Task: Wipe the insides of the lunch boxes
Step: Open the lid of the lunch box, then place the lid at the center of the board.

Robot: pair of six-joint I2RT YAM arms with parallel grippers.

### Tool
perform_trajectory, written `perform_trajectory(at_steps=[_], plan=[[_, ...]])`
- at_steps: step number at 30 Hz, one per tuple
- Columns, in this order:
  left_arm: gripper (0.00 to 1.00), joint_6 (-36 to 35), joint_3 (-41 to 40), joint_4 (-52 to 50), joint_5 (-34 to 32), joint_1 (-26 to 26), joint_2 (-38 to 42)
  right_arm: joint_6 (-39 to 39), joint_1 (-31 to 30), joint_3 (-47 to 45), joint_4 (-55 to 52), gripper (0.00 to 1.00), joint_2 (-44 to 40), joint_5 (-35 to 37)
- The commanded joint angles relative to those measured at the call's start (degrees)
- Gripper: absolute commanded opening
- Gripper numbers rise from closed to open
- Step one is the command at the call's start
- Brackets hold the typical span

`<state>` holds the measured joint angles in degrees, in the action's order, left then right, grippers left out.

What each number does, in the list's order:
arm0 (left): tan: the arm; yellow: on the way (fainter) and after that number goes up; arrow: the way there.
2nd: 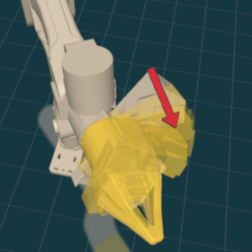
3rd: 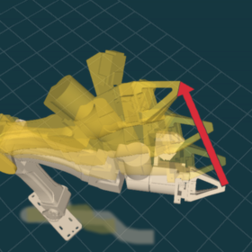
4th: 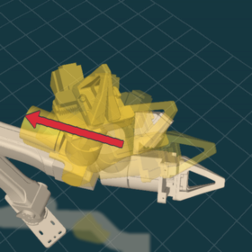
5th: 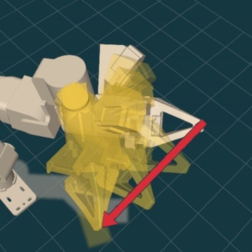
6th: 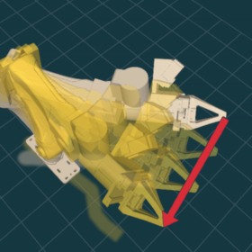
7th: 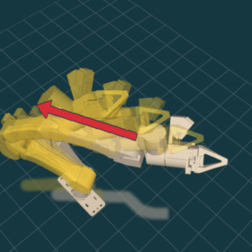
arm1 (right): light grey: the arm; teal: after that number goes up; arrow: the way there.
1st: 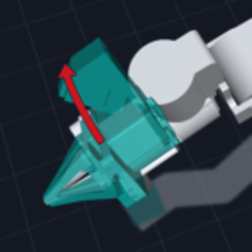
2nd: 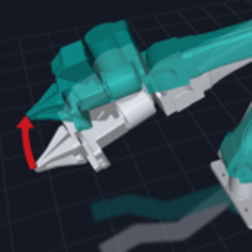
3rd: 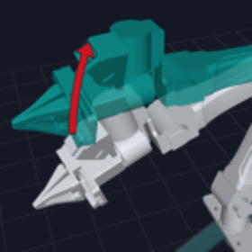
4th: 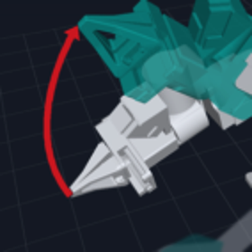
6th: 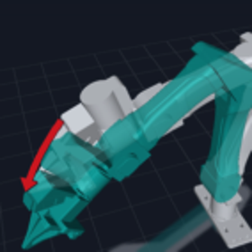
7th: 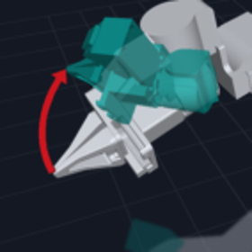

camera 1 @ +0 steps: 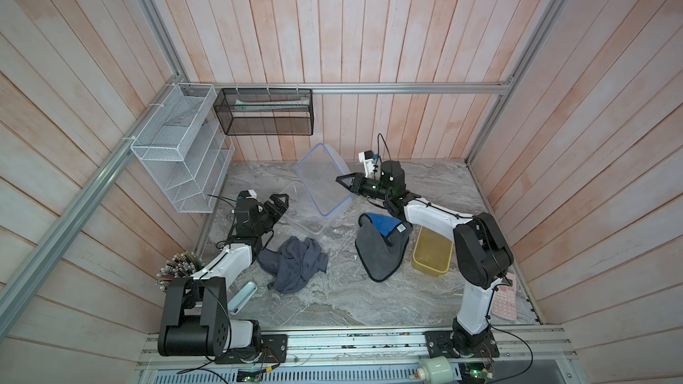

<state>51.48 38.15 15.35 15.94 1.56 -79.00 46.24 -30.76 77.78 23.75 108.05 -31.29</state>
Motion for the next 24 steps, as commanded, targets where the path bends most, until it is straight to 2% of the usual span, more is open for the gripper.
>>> perform_trajectory(at_steps=[1,6,12,18,20,24], plan=[[0.95,-4.30,3.63,-6.92,-4.81,2.42,-0.82,-14.16,1.05,3.76,-12.45,0.06,-2.29,11.47],[0.95,-5.68,5.07,-9.96,-7.28,4.37,-1.86,-29.11,0.83,9.66,-23.05,0.06,-1.20,28.96],[0.95,-6.18,5.67,-11.61,-7.18,4.86,-3.19,-41.31,-0.09,10.99,-23.92,0.06,2.58,45.61],[0.95,-6.65,5.97,-12.25,-7.51,5.03,-3.52,-53.73,-3.26,12.96,-20.94,0.04,8.60,58.68],[0.95,-6.82,6.07,-12.44,-7.59,5.12,-3.53,-56.59,-4.49,14.01,-20.19,0.02,10.87,60.30],[0.95,-7.05,5.98,-12.90,-8.04,5.11,-3.29,-55.89,-5.80,18.03,-24.52,0.03,15.27,58.37]])
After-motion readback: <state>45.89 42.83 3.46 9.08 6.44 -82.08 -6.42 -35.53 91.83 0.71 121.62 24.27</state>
